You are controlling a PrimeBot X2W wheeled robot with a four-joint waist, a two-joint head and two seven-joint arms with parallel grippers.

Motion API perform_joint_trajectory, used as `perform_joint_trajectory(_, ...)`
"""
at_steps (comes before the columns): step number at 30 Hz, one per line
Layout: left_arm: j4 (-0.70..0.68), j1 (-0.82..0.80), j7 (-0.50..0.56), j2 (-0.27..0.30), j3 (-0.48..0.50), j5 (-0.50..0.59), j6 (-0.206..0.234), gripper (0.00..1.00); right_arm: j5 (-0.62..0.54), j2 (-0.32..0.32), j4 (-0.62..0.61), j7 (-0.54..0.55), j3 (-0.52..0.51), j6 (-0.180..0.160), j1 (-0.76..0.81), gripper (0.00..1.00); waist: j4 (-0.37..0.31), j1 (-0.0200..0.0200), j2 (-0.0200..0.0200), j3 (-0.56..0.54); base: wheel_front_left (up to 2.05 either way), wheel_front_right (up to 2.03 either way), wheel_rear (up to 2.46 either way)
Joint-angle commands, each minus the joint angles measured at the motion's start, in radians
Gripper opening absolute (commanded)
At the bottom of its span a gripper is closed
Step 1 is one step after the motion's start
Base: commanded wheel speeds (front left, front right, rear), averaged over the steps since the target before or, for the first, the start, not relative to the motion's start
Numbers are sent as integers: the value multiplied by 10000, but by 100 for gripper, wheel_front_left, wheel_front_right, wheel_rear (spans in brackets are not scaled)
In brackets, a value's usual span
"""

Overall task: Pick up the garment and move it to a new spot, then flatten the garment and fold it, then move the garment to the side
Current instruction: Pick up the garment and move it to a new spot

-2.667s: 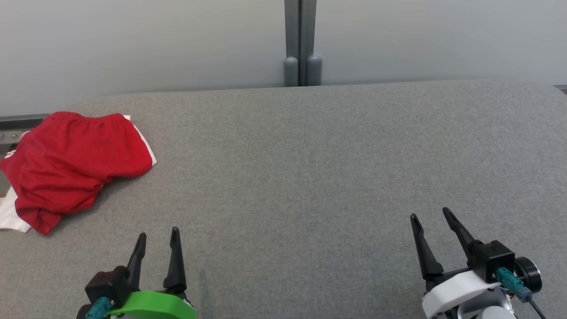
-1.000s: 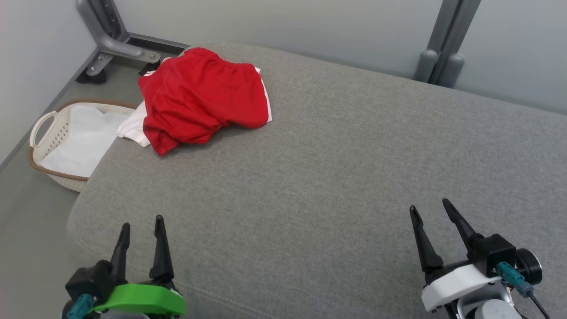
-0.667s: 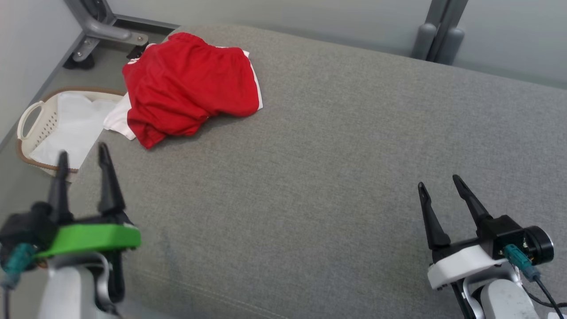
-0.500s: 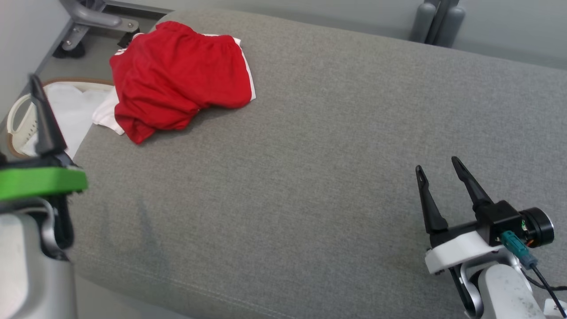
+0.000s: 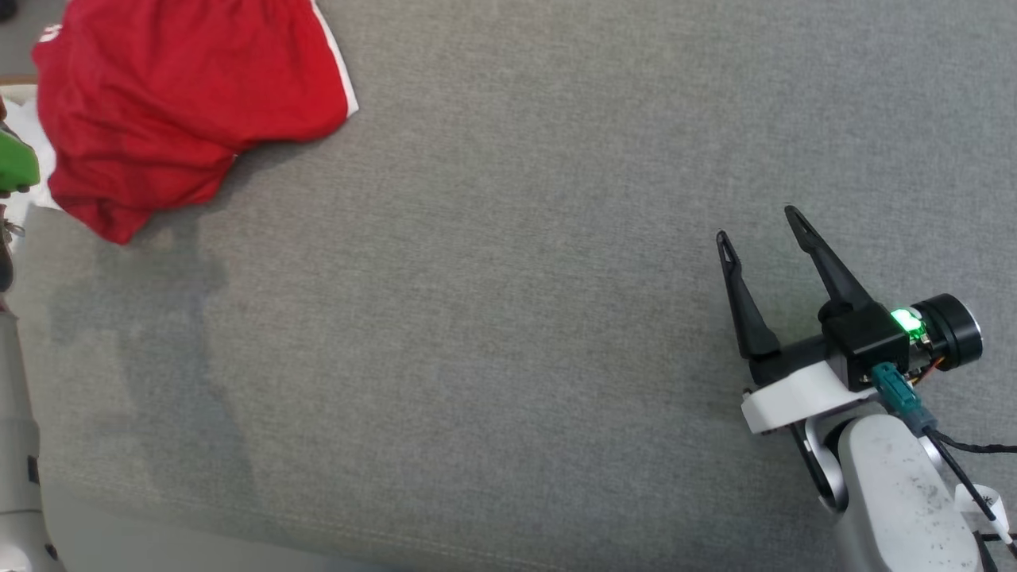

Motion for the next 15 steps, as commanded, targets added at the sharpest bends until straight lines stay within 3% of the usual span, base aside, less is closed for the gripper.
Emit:
perform_joint_trajectory(1,174,-388,264,119,-117,-173,-65,100,-111,-48,-48,-49,-8,-3,-170,100,-822,-1,0,1021,0,0,0)
perform_joint_trajectory(4,734,-457,807,238,-473,-357,-63,100,-172,-48,-69,-49,14,-3,-300,100,-946,-1,0,1334,0,0,0)
perform_joint_trajectory(14,2129,-660,1159,494,-605,-615,-39,100,-52,-65,-178,-26,27,-8,-433,100,-1105,-1,0,1716,0,0,0)
perform_joint_trajectory(15,2221,-648,1157,457,-632,-681,-42,75,-34,-68,-162,-25,26,-8,-440,100,-1101,-1,0,1706,0,0,0)
